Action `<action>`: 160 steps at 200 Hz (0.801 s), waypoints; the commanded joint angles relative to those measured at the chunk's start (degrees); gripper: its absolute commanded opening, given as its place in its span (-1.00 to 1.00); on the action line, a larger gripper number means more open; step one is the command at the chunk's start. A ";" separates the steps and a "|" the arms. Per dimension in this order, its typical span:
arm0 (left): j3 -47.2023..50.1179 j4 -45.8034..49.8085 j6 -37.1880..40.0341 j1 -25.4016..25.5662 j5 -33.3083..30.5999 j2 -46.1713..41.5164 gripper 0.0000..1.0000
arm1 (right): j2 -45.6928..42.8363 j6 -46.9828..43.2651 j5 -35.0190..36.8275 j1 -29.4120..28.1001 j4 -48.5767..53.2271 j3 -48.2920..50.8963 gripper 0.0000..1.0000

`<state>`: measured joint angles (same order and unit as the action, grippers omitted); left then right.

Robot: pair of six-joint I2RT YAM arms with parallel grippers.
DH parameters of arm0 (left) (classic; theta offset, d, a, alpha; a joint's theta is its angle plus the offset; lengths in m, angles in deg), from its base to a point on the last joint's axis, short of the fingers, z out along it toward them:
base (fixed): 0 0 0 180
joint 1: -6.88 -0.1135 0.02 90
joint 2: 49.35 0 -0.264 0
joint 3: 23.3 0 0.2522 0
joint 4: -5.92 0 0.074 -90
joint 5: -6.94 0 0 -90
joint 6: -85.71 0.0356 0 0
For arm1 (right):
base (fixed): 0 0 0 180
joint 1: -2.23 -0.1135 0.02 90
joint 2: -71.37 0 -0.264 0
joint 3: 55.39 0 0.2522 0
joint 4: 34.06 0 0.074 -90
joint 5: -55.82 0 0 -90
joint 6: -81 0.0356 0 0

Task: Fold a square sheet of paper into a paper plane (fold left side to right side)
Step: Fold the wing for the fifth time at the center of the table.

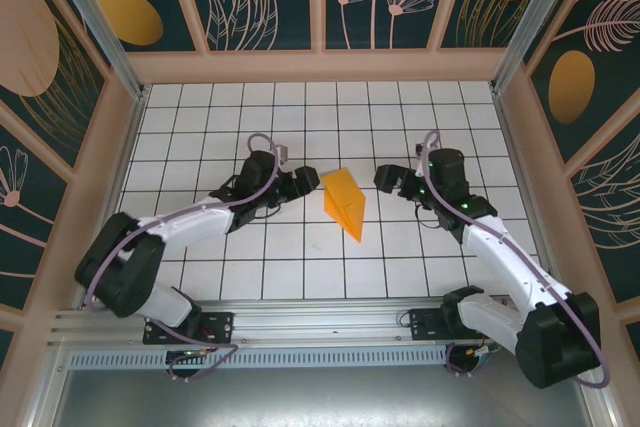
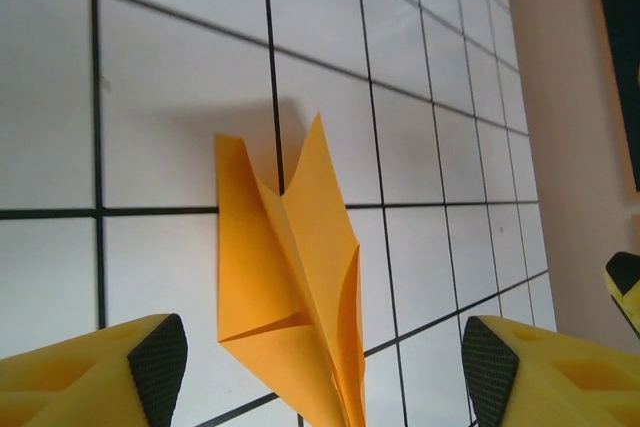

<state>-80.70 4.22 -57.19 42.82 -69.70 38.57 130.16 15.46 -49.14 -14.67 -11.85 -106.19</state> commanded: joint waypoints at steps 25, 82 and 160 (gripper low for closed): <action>-6.87 -7.30 -2.83 2.53 3.33 12.74 0.45 | -1.86 4.21 -14.22 5.92 -9.99 5.68 0.97; -11.73 -11.24 -2.35 2.71 4.70 22.27 -0.29 | 0.18 1.49 -15.19 6.28 -8.66 5.69 0.97; -1.63 -18.67 8.70 -0.40 12.67 12.70 -0.95 | 13.64 -4.51 -31.41 6.33 -20.71 4.17 0.66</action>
<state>-85.92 -8.68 -53.70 44.25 -62.75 55.47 140.13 13.78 -70.97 -8.66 -23.83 -100.64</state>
